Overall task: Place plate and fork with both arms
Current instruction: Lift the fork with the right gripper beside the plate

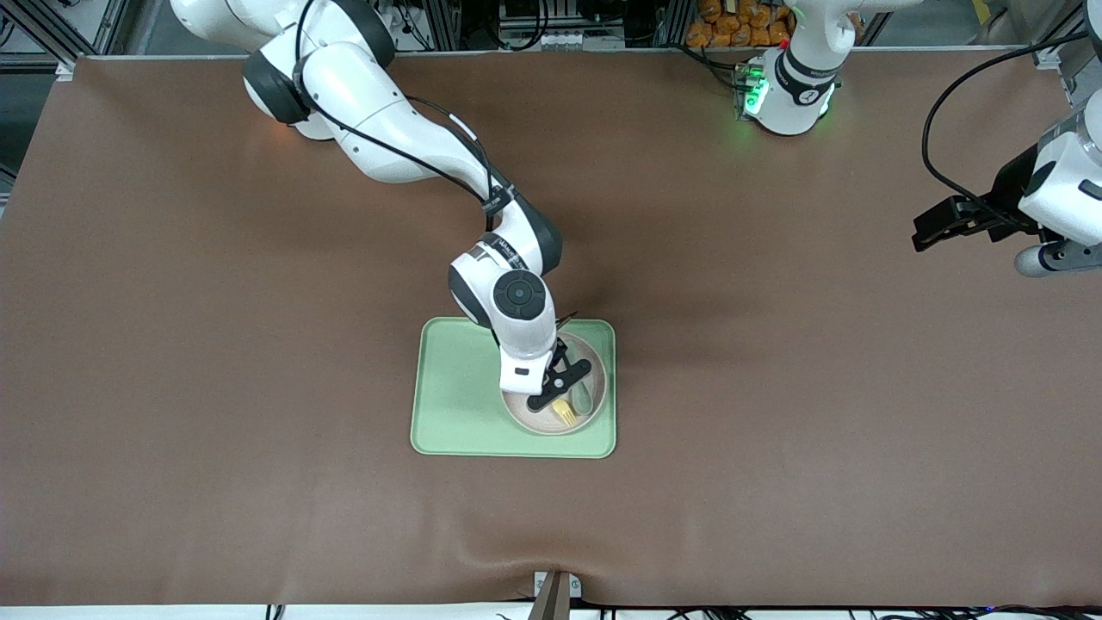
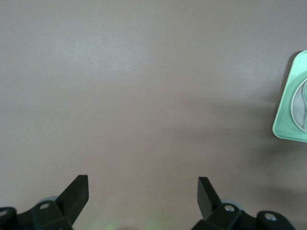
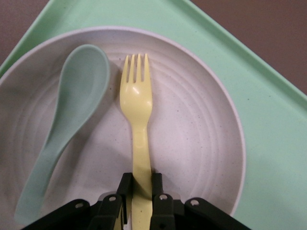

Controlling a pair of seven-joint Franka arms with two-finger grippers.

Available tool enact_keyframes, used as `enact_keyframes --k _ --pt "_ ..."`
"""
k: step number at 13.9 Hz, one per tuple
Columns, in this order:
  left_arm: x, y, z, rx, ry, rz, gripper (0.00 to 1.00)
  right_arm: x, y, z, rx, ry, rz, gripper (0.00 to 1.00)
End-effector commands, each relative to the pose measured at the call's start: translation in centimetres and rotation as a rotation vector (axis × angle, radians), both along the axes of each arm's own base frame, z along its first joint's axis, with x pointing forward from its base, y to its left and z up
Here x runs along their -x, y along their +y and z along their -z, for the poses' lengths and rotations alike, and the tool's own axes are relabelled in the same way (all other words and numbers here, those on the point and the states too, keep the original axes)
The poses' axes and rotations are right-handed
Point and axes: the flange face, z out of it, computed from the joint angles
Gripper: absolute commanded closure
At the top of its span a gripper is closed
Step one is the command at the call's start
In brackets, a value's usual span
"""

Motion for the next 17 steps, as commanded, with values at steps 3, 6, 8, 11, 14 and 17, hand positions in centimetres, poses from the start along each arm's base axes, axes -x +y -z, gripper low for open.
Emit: enact_keyframes --k 3,6,8,11,14,17 --pt "0.8 0.1 -0.1 0.002 -0.009 0.003 0.0 -0.2 -0.2 -1.0 0.012 0.016 0.027 1.0" --pt "0.9 0.1 -0.1 0.002 -0.007 0.005 0.0 -0.5 -0.5 -3.1 -0.002 0.039 0.05 1.0" --pt "0.9 0.1 -0.1 0.002 -0.007 0.005 0.0 -0.8 -0.9 -4.3 -0.013 0.052 0.065 1.0" --pt "0.9 0.1 -0.1 0.002 -0.007 0.005 0.0 -2.3 -3.0 -7.2 -0.034 0.058 0.108 1.0" --pt "0.8 0.1 0.0 0.0 -0.006 0.005 0.0 -5.3 -7.9 -9.9 -0.053 0.056 0.191 1.0" --pt "0.8 0.1 0.1 0.0 -0.004 0.005 0.0 -6.3 -12.2 -8.9 -0.011 0.115 0.268 1.0"
